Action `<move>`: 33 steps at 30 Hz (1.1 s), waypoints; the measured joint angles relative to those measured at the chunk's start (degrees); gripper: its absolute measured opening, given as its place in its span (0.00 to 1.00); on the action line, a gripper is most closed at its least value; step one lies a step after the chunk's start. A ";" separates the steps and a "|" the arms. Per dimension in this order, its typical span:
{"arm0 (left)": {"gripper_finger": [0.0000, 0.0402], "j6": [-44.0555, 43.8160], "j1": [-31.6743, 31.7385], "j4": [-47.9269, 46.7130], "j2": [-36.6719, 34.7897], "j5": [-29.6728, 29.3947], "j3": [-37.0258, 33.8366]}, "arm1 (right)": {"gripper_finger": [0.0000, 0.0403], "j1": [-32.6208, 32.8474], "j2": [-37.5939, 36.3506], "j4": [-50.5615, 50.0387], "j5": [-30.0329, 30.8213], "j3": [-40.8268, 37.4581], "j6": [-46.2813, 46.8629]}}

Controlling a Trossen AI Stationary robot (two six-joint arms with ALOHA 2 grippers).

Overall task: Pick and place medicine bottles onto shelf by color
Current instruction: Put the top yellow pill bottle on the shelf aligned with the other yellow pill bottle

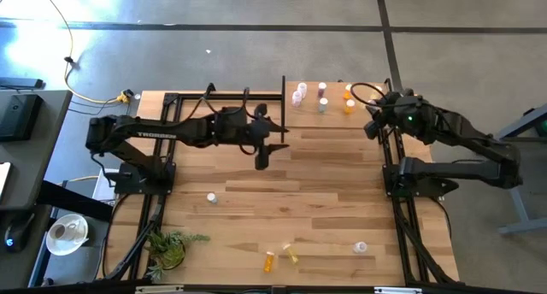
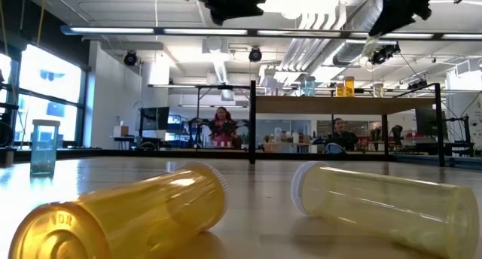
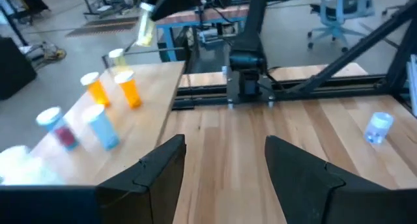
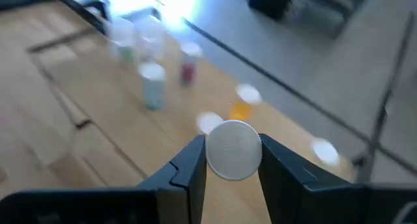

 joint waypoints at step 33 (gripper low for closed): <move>0.50 -3.51 1.86 5.88 -2.24 -0.02 -9.59 | 0.26 -18.12 11.22 -6.13 -2.02 -4.28 11.21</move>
